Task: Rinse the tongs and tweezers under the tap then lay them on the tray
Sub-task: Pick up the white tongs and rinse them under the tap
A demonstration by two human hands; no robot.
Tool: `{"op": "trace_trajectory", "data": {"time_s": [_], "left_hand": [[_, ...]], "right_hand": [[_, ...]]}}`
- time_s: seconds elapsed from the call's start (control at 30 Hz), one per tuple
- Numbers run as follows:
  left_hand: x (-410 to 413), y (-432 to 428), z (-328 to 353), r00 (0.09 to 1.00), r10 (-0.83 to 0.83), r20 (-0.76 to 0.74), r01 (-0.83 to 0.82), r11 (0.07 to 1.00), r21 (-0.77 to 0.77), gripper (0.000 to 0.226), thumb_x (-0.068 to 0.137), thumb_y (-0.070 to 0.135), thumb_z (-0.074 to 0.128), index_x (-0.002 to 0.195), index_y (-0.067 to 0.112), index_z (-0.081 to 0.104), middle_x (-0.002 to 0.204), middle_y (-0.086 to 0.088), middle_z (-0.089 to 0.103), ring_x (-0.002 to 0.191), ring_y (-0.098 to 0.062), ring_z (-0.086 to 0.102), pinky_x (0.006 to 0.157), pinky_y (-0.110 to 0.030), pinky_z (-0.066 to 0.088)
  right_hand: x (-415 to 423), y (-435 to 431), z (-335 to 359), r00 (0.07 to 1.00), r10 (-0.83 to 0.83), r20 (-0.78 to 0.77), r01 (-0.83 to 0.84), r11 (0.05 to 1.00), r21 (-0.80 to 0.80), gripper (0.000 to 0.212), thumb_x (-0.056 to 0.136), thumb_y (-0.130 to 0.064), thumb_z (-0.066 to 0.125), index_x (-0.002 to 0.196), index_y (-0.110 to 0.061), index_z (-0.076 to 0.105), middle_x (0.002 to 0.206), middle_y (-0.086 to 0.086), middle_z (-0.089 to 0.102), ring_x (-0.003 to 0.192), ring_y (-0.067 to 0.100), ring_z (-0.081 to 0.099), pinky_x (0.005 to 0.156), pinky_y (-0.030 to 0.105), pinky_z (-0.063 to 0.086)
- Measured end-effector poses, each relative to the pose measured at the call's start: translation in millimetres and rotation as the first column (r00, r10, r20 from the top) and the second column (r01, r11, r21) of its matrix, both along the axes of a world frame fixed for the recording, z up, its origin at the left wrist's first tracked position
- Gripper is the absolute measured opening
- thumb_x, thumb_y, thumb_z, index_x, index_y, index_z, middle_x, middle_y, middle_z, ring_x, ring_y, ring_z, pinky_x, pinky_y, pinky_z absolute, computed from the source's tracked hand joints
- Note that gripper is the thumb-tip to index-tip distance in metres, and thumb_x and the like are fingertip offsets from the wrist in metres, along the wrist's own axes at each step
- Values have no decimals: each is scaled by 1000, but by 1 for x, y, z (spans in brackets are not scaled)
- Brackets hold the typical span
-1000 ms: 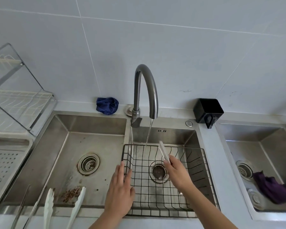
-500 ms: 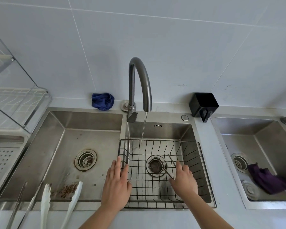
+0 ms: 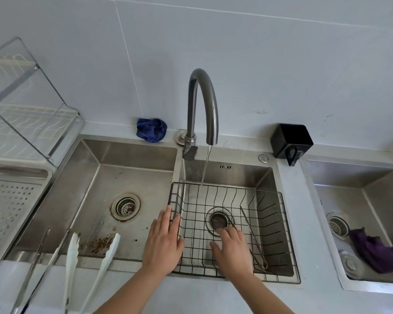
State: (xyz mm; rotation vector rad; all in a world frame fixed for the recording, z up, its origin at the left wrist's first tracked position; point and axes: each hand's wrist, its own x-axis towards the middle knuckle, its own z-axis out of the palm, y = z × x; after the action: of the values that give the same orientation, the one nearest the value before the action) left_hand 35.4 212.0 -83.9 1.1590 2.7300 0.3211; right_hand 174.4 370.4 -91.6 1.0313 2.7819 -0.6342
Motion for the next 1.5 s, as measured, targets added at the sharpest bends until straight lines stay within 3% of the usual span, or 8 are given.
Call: {"op": "trace_trajectory", "data": {"time_s": [0.1,0.17,0.27,0.43,0.63,0.77,1.27,1.5], "left_hand": [[-4,-8,13,998,53,41,-56,996,75,64,100,37,52,156,14,32,166,-11,26,154,-28,21,126,-43,18],[-8,-14,27,994,99,51,-104,989,100,59,97,32,57,151,12,42,156,-12,43,147,-30,36,122,-44,29],[-12,-27,46,980,199,24,-200,964,178,42,81,15,74,122,10,66,116,-9,65,108,-32,63,95,-47,51],[-21,-82,56,897,425,-123,-394,894,213,29,69,12,84,93,10,69,90,-6,61,83,-30,59,72,-44,46],[-22,-142,46,807,578,-122,-584,812,-15,54,68,54,74,98,9,71,110,-21,60,106,-42,53,79,-56,48],[-21,-146,38,815,577,-56,-580,812,-63,55,62,42,91,103,10,71,121,-20,56,115,-41,47,75,-57,54],[-24,-152,33,839,537,-92,-539,842,2,25,64,16,90,85,11,77,119,-22,57,115,-41,46,63,-52,56],[-27,-123,59,869,492,-57,-476,861,182,24,64,12,89,85,13,77,117,-17,56,111,-38,45,65,-46,55]], "right_hand": [[-8,-16,-6,998,53,-45,-54,998,-25,43,99,-49,52,133,-24,61,131,-4,59,124,24,49,100,36,45],[-16,-24,-8,993,105,-46,-106,994,-33,42,100,-51,50,132,-25,61,128,-5,60,122,23,49,100,35,44],[-24,-29,-10,986,166,-19,-166,985,-36,41,101,-53,44,130,-28,59,127,-7,60,121,21,48,100,34,41],[-26,-29,-13,974,227,8,-226,973,-47,41,103,-53,40,130,-28,59,129,-8,59,122,19,47,102,32,40],[-33,-31,-11,972,234,-14,-235,971,-55,41,104,-51,42,134,-29,58,131,-9,59,124,17,47,103,31,40],[-38,-32,-11,967,257,-5,-256,964,-75,42,104,-50,43,136,-26,57,132,-7,60,125,19,46,105,31,39],[-37,-29,-14,971,237,22,-234,967,-99,44,103,-52,43,135,-24,57,131,-5,60,126,20,45,107,33,40],[-37,-30,-13,972,233,25,-229,967,-116,42,102,-50,45,135,-26,56,131,-6,59,127,19,45,106,32,41]]}}
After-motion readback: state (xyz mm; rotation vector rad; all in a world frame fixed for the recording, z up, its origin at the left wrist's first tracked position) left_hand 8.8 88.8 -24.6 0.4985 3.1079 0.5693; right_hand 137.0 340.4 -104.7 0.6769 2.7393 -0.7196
